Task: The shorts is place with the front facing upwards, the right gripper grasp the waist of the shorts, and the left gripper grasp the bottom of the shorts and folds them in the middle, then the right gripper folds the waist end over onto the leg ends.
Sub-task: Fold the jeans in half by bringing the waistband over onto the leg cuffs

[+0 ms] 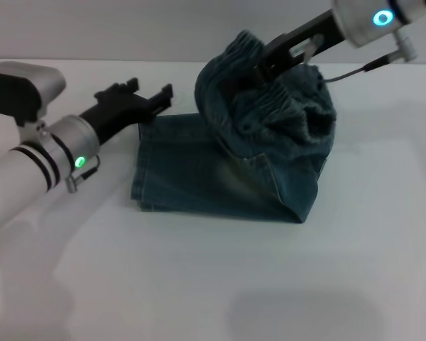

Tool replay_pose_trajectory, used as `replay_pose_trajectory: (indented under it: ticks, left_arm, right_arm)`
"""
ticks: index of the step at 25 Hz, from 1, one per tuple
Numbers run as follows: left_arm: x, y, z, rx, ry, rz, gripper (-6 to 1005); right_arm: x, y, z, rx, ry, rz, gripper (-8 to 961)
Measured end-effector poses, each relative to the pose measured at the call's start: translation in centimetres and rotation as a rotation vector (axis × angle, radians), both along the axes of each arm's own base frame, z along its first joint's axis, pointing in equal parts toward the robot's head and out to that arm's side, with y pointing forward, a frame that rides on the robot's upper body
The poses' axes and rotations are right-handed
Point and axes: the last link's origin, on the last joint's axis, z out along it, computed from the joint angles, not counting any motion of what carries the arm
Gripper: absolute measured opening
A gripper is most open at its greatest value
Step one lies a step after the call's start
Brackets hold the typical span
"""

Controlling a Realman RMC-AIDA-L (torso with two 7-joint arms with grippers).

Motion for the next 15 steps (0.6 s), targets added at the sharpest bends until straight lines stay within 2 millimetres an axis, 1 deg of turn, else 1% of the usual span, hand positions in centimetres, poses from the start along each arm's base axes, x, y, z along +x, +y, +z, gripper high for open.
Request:
replay_pose_trajectory:
  ticks: [5,8,11,15]
  left_arm:
    - [-1.5,0.3,1.5,0.087,0.004,0.053,755]
    - [-2.1,0.2,2.1,0.115,-0.008,0.076,755]
    - [-2.3,0.1,2.2,0.12,-0.006,0.084,754]
    - [-2.5,0.0,2.2,0.119,-0.001,0.087,754]
  right_arm:
    - [-0.6,-0.2,-1.6,-0.015,-0.016,0.017,128]
    - [-0.8,-0.3,-2.7,-0.025,-0.036,0.021,140]
    - [-0.8,-0.5,-3.4,-0.029,-0.059,0.031,200]
    - [-1.0,-0.6,-3.6,-0.036,-0.068,0.038,280]
